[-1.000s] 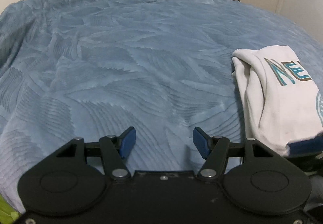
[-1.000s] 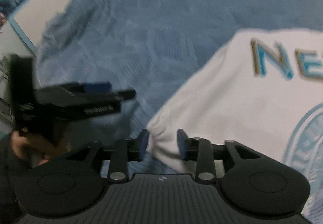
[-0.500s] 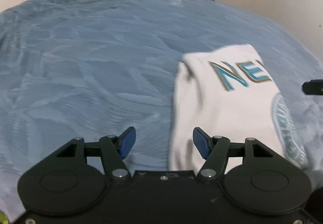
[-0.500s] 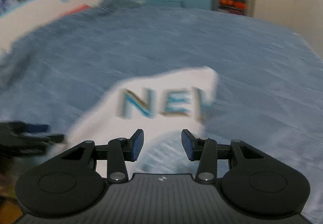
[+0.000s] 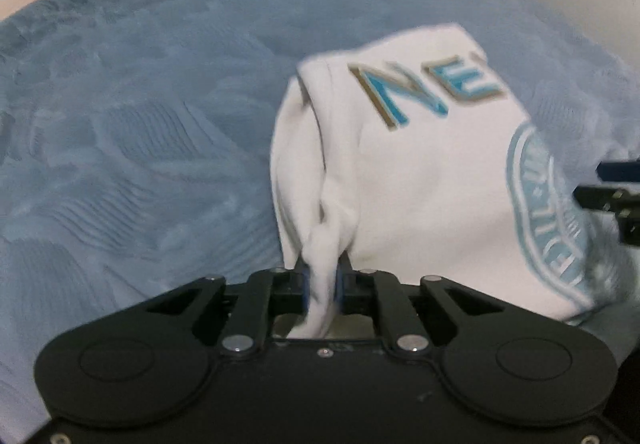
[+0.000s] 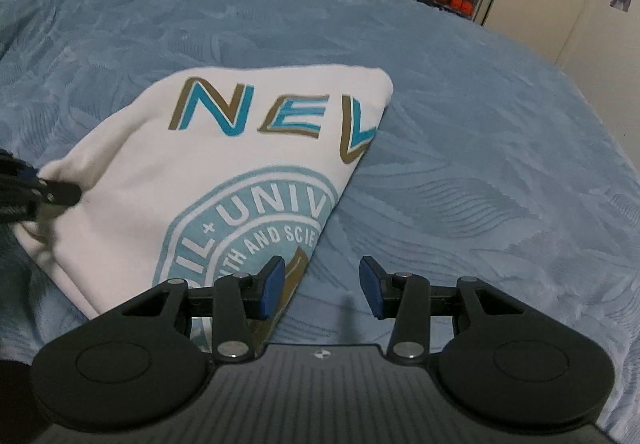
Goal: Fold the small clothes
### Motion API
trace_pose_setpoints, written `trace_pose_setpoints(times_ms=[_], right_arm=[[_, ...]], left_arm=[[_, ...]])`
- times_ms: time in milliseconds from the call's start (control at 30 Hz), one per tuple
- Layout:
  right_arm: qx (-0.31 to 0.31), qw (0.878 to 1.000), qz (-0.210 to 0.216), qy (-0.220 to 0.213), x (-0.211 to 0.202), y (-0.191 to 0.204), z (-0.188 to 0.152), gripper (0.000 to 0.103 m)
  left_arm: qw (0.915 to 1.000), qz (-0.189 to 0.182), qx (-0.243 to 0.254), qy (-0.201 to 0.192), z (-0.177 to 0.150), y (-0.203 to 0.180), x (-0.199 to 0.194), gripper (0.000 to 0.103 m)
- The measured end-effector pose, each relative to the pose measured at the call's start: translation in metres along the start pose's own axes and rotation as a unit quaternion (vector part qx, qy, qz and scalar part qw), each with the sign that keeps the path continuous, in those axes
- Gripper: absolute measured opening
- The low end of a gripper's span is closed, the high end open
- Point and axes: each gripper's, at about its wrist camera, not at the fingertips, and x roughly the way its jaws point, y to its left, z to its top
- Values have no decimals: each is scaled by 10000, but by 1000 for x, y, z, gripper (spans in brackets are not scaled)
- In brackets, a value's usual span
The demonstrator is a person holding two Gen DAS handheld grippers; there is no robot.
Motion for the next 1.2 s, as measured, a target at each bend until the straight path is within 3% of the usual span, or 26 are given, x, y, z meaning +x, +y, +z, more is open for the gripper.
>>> trace_pose_setpoints(times_ms=[133,200,300,400,500,567,600,633,700,767,833,900,1033,1100,1200], right_arm=[[-14,9998,104,-191,-15,-2,4,51],[-15,9995,217,-242,-21,-2,6,51],[-11,9993,326,-195,-16,-1,5,53],[91,9995,318,-10,0,2,3,53],[315,9988,369,11,8,-1,6,53],[432,9980,408,-237,4,-5,12,53],[517,9968,426,-431,1,-6,17,53],[600,9949,467,-657,-1,-7,22,52],[796,9841,678,-1439,-5,-6,32,28],[804,9733,820,-1987,3,-1,42,25],[817,9736,632,-2036,21,6,51,26],[1051,9733,594,-1951,45,9,54,26],[1220,9764,514,-1706,90,14,39,26],[1229,9750,376,-1815,107,19,21,26],[1159,9735,350,-1939,105,22,15,26]], left_arm=[[9983,88,13,-575,12,-3,-48,9],[9979,107,0,-638,13,-1,-61,9],[9989,353,-107,-298,-2,8,-42,9],[9988,276,-330,240,-27,22,7,11],[9987,339,-333,202,-27,20,11,18],[9984,522,-221,-45,-18,15,-6,41],[9977,598,-136,-293,-12,11,-16,48],[9964,622,-39,-582,-6,8,-25,49],[9922,596,61,-1098,7,2,-34,53],[9865,507,-131,-1549,19,1,-30,54],[9808,257,-460,-1880,29,3,-16,54],[9791,158,-630,-1928,34,3,4,54],[9878,276,-547,-1434,27,3,57,58],[9839,66,-754,-1617,11,14,79,71],[9777,-314,-1264,-1647,0,32,85,73]])
